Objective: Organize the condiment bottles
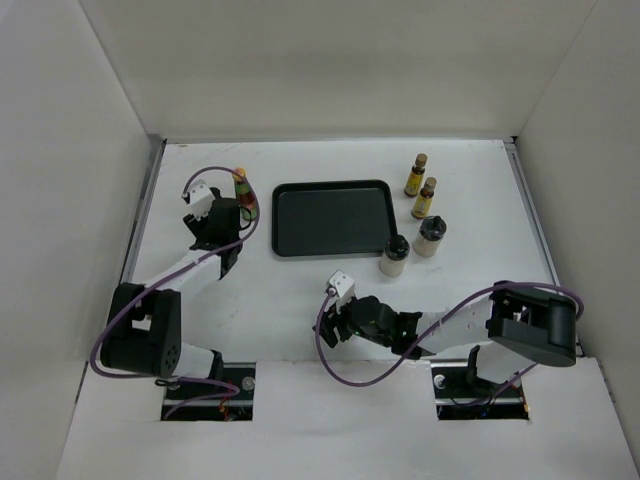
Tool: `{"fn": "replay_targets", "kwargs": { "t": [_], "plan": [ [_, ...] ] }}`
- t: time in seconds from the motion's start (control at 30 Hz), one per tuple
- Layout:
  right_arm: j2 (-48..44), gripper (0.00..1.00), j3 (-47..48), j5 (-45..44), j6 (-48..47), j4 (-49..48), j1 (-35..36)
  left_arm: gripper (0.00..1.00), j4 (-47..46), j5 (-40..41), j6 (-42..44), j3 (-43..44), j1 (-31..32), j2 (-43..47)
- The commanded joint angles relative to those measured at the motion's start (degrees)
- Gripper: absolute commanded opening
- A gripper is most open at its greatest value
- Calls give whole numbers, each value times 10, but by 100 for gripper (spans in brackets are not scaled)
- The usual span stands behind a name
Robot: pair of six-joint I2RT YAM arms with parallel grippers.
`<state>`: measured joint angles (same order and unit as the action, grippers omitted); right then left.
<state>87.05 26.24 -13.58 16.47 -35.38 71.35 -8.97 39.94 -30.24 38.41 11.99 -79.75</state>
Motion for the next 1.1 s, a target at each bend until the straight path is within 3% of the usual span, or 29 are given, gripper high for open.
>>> {"fn": "replay_targets", "kwargs": {
  "t": [0.0,0.17,0.37,0.47,0.67,0.9,1.07],
  "plan": [
    [-6,72,12,-13,-4,-17,7,47,-39,-10,-6,3,-8,-5],
    [-12,73,7,-12,4,-20,-6,28,-25,-13,-5,-6,-5,12],
    [-24,72,-3,-13,14,-33,-24,26,44,-3,4,0,56,140],
    [-27,72,-4,-13,22,-29,-28,26,45,-5,4,31,106,151],
    [-18,68,1,-2,24,-24,-38,26,-38,-50,20,163,176,-1],
    [-25,67,-3,-7,21,-23,-37,26,-90,-97,64,344,162,-217],
    [-26,68,-5,-12,18,-22,-37,26,-96,-99,72,400,146,-293]
  ]
}}
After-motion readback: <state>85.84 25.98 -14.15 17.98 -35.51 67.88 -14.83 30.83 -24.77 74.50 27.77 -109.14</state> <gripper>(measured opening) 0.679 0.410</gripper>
